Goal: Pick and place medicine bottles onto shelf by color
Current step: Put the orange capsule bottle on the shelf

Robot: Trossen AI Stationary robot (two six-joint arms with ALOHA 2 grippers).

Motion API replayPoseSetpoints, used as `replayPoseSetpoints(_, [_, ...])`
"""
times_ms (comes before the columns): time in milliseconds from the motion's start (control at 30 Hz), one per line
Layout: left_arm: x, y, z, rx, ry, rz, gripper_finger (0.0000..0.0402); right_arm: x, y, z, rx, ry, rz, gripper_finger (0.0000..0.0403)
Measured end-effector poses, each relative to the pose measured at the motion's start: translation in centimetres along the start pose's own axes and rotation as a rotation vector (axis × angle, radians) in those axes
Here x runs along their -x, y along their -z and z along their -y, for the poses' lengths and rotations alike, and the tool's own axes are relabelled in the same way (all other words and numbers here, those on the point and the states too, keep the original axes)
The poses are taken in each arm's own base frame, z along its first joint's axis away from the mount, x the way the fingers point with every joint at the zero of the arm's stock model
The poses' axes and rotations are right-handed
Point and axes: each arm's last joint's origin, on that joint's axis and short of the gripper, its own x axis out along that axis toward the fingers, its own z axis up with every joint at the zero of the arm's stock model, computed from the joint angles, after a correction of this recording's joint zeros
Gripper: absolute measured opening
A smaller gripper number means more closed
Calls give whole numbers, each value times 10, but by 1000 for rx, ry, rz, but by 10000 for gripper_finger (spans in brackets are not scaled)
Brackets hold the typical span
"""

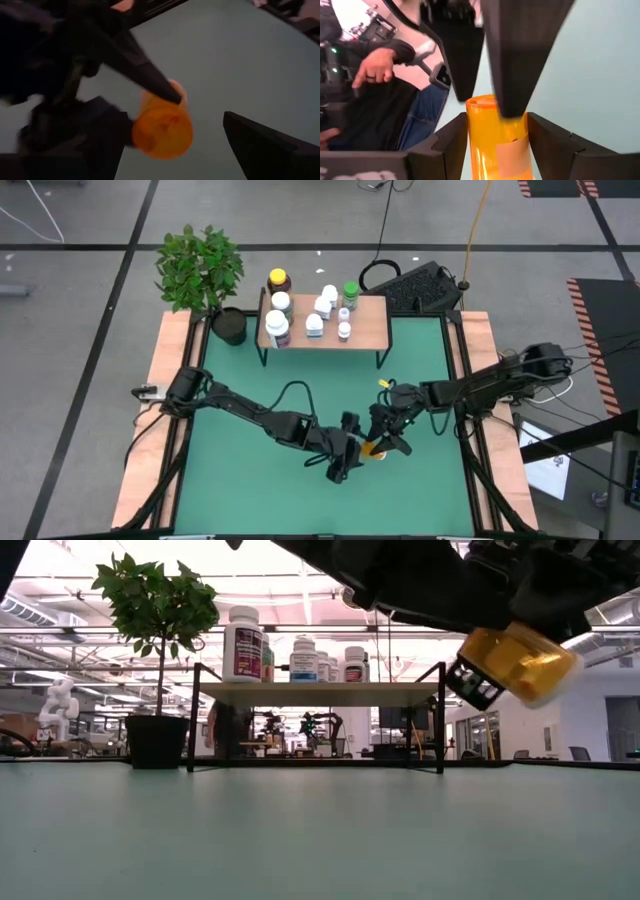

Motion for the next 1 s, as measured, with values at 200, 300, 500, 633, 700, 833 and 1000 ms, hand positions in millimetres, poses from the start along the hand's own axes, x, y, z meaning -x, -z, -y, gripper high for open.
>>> replayPoseSetpoints(200, [0, 1, 0, 15, 24, -7, 300, -4, -5, 0, 33, -48, 37, 185])
replayPoseSetpoints(300, [-1, 3, -4, 43, 17, -11, 277, -4, -5, -1, 35, -48, 41, 185])
replayPoseSetpoints(500, [-1, 4, -10, 71, 15, -13, 213, -4, -5, -1, 36, -48, 45, 185])
replayPoseSetpoints(633, [-2, 5, -11, 94, 23, -15, 175, -4, -5, -1, 56, -61, 40, 186])
replayPoseSetpoints(700, [-2, 4, -12, 120, 21, -6, 174, -4, -6, -2, 107, -82, 42, 191])
replayPoseSetpoints(833, [1, 2, -14, 162, 11, 4, 176, -1, -7, -3, 251, -89, 54, 221])
replayPoseSetpoints(1000, [15, -9, -19, 220, -7, 22, 198, 9, -15, -7, 390, -86, 112, 270])
